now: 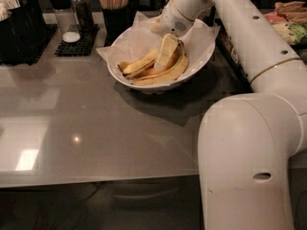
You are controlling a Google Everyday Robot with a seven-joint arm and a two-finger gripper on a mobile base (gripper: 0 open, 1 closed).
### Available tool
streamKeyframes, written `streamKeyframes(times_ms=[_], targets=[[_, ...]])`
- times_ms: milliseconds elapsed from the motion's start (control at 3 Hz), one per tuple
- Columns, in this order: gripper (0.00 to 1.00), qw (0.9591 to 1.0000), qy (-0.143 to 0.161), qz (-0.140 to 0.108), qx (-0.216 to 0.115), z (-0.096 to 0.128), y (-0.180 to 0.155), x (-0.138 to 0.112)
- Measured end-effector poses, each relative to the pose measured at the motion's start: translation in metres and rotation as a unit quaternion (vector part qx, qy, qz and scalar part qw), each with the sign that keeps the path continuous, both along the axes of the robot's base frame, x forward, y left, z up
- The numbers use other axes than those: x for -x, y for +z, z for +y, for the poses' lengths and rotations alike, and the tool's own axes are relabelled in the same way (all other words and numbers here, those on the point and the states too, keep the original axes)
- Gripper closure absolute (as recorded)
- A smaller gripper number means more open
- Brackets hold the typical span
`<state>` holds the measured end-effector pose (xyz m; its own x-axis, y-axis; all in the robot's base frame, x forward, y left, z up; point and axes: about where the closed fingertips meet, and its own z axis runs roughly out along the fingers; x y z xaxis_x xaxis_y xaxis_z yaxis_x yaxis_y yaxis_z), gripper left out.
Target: Pick banana from white bowl
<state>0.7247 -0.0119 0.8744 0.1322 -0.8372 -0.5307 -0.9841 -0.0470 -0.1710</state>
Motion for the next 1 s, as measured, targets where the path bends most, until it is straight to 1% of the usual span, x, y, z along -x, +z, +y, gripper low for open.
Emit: streamKeyframes(times_ms=[667, 1000], targets=[[0.01, 0.9999, 0.0, 0.008, -0.007, -0.0004, -0.0072, 0.0013], [0.0, 1.0, -0.004, -0.005, -0.008, -0.0033, 0.0021, 0.0024]])
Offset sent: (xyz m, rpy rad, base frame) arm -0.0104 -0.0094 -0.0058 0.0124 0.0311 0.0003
